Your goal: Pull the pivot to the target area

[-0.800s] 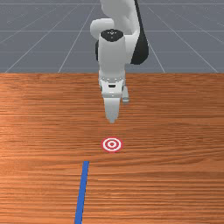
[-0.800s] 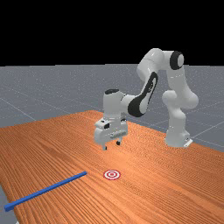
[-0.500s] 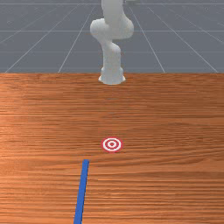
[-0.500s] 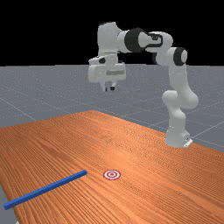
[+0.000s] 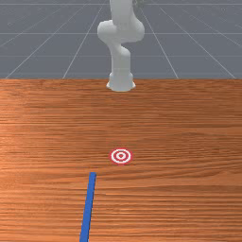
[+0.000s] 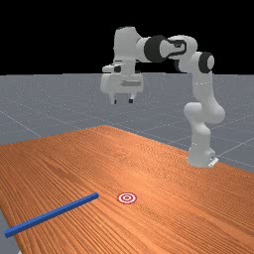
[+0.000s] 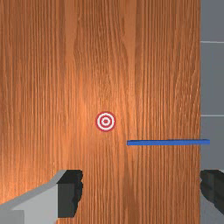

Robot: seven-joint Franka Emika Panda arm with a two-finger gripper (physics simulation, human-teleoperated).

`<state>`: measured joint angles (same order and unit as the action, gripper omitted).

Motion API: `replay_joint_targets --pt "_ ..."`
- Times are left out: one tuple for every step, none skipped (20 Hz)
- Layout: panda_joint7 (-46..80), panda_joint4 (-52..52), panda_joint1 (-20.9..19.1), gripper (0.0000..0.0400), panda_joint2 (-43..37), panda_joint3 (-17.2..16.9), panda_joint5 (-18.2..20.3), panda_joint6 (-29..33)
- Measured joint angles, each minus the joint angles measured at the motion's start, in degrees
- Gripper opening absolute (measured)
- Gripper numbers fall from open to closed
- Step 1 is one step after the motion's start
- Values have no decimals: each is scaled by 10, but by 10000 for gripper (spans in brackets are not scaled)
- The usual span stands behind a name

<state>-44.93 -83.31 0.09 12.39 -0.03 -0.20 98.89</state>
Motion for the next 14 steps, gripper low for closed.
replay_joint_targets --pt "-1 -4 -1 399 -2 0 0 4" --pt "-1 -36 -1 400 -19 -1 0 47" --pt "-1 4 -1 400 0 -1 0 -2" --pt "-1 11 -1 400 4 -1 0 -9" --pt "7 40 4 400 19 -3 -25 -43" --pt "6 40 4 400 19 -3 -26 -43" --pt "13 40 -1 400 20 -3 -3 -43" --pt "-6 78 -3 400 40 -3 -3 -81" --pt "-8 70 -4 400 35 -3 -3 -74" --pt "-8 58 -5 400 29 -4 -3 -62" --pt "-9 59 -6 400 30 -4 -2 -63" --pt "-11 69 -7 400 35 -5 -2 -73" --pt "-12 56 -8 400 29 -5 -2 -60" --pt "-12 57 -8 400 29 -5 -2 -60"
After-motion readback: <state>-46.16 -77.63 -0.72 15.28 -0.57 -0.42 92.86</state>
